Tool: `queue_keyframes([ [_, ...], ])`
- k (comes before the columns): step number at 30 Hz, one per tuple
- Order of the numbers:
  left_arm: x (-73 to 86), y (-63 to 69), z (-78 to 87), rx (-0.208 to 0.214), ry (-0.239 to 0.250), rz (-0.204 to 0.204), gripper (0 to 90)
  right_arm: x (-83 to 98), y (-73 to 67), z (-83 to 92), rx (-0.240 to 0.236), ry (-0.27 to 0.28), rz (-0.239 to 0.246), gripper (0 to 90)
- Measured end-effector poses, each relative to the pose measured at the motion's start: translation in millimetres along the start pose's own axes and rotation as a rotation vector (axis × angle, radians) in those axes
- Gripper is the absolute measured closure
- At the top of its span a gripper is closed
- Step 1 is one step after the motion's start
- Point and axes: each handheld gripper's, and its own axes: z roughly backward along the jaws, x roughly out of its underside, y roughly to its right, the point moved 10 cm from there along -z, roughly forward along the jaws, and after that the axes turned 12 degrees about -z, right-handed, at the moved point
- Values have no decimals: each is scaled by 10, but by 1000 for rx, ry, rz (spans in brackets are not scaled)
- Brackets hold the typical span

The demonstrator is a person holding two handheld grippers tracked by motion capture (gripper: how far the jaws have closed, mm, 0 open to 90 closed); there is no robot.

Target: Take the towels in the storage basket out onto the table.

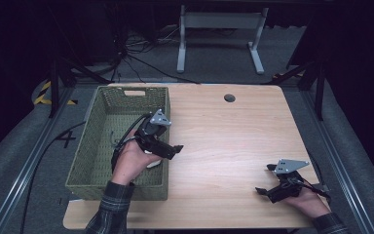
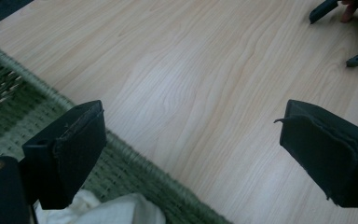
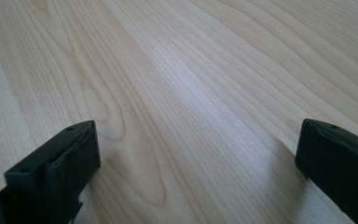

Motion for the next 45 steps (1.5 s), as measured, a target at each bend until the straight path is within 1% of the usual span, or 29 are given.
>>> queue_keyframes([
  [5,105,-86,99,-29,-6,15,76,0,0,0,0,0,0,0],
  [7,158,-125,136,-43,-1,29,76,0,0,0,0,0,0,0],
  [11,291,-215,184,-71,-20,42,81,0,0,0,0,0,0,0],
  [14,400,-276,190,-83,-35,54,83,0,0,0,0,0,0,0],
  [18,575,-360,166,-100,-67,63,88,0,0,0,0,0,1,0],
  [20,659,-400,144,-98,-75,75,88,0,0,0,0,0,0,0],
  [25,833,-507,88,-109,-92,87,88,0,0,0,0,0,0,0],
  [26,889,-538,70,-118,-106,84,88,0,1,0,0,0,1,0],
  [27,913,-549,63,-121,-112,86,88,0,0,0,0,0,1,0],
  [28,938,-560,52,-119,-115,97,88,0,1,0,0,0,1,0],
  [32,1004,-604,22,-122,-127,110,87,0,0,0,0,0,0,0],
  [34,1047,-627,-1,-124,-135,129,86,0,1,0,0,0,1,0],
  [36,1103,-652,-22,-116,-142,144,81,0,0,0,0,0,0,0],
  [37,1139,-674,-35,-116,-146,160,77,0,0,0,0,0,0,0],
  [38,1182,-683,-55,-111,-161,172,77,0,0,0,0,0,0,0],
  [39,1210,-686,-66,-107,-176,170,77,0,0,0,0,0,1,0],
  [40,1210,-686,-66,-107,-176,170,77,0,0,0,0,0,1,0],
  [42,1272,-691,-103,-105,-202,182,77,0,0,0,0,0,0,0],
  [45,1331,-686,-140,-104,-247,178,77,0,0,0,0,0,1,0],
])
